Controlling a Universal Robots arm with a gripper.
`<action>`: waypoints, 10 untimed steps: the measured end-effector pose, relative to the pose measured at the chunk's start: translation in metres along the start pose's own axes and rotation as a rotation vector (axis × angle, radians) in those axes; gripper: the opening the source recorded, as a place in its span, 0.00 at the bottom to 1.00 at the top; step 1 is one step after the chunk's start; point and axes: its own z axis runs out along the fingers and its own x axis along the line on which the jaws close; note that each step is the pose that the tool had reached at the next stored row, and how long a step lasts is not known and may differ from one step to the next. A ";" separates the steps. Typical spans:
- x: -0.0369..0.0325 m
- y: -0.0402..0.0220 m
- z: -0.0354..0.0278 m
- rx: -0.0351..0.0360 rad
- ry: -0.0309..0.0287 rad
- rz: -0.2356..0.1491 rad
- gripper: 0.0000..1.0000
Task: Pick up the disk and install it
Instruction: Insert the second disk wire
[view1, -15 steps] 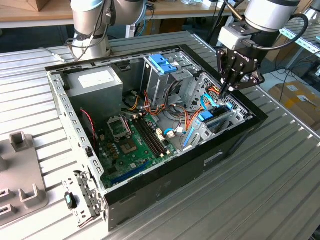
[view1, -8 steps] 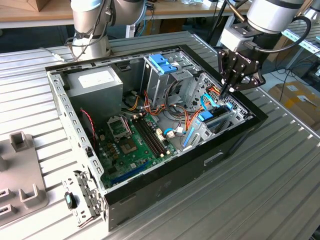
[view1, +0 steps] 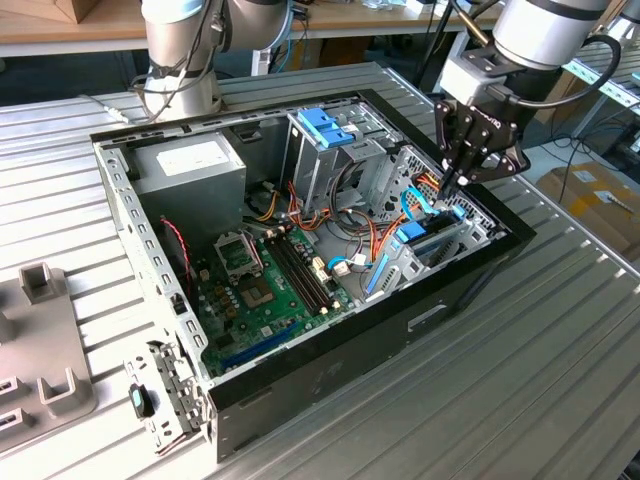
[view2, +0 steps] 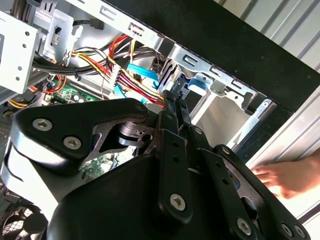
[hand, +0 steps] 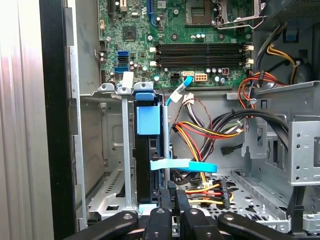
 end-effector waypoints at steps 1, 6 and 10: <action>0.0000 0.0000 0.0000 0.0000 0.0001 0.000 0.16; 0.0000 0.0000 0.0006 0.0000 -0.0003 0.000 0.16; 0.0000 0.0001 0.0009 0.0000 -0.0001 0.000 0.16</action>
